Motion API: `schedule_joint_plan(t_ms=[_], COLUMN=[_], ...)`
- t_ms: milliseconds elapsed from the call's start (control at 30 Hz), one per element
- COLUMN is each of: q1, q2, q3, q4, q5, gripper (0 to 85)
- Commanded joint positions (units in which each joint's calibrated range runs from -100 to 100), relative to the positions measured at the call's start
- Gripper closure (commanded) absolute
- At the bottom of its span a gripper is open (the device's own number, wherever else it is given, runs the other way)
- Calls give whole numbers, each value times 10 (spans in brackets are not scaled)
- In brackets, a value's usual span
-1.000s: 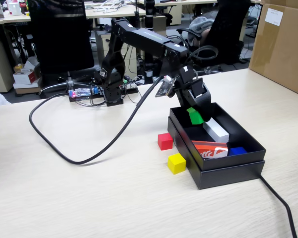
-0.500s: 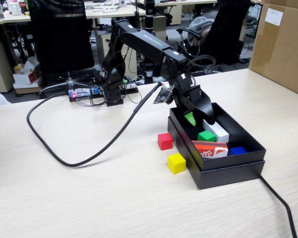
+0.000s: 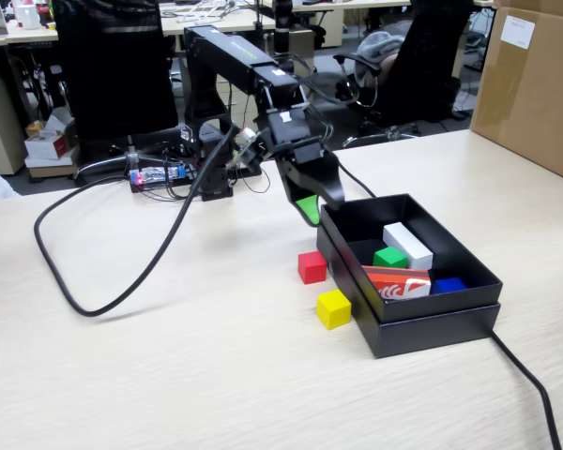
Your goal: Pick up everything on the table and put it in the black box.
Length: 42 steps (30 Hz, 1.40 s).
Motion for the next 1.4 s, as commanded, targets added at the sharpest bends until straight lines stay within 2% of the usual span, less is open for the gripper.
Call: schedule_joint_plan(t_ms=[0, 333, 1233, 1367], q1=[-3, 0, -1, -2], q2=[-51, -3, 208, 218], q3=[-19, -69, 3, -2], q4=[4, 5, 33, 33], q5=[0, 19, 23, 22], gripper=[350, 370, 387, 467])
